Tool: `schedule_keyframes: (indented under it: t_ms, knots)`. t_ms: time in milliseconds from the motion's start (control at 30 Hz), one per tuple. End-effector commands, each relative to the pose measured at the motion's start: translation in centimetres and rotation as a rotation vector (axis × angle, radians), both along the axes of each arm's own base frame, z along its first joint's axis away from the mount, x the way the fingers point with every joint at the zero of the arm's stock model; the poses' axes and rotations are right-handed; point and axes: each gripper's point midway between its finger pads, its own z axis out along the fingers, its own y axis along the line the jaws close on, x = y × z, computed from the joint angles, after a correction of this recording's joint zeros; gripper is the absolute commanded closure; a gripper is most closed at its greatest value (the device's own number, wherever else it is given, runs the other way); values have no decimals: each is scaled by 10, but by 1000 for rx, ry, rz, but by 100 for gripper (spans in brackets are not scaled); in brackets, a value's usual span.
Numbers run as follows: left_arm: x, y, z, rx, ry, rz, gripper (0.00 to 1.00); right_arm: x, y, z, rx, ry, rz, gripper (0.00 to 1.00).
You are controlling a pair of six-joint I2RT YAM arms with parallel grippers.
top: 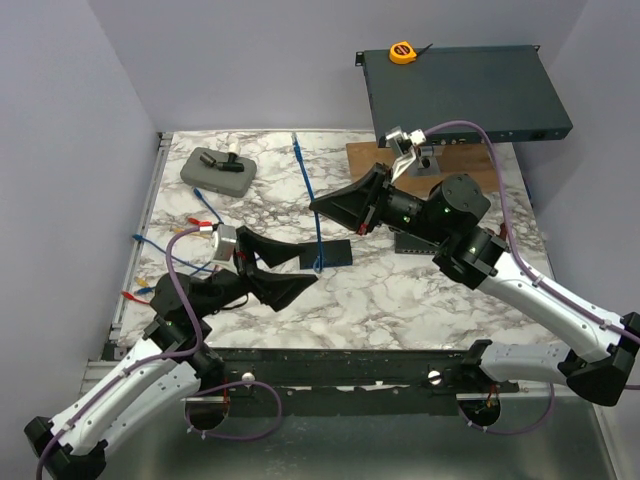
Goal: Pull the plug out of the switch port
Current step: Pick up the connector from the center of the board, then place the connector at the center of the board.
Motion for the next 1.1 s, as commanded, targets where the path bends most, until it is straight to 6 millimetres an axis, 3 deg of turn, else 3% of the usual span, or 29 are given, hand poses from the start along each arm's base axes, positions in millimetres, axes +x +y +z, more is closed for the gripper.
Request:
schedule_keyframes:
  t_ms: [0, 467, 600, 867, 967, 1067]
  knots:
    - [-13, -7, 16, -25, -98, -88, 28, -14, -2, 6, 46, -12, 66, 99]
    - [-2, -29, -1, 17, -28, -150, 47, -4, 2, -10, 17, 0, 40, 99]
    - [-4, -31, -1, 5, -20, -166, 49, -3, 4, -13, 11, 5, 40, 99]
    - [-12, -37, 0, -3, -1, -233, 66, 2, 9, -23, -5, 32, 39, 99]
    - [-14, -41, 0, -2, 6, -260, 79, 2, 9, -27, -9, 39, 39, 99]
    - [-14, -40, 1, -7, 5, -254, 100, 1, 7, -26, -7, 29, 38, 99]
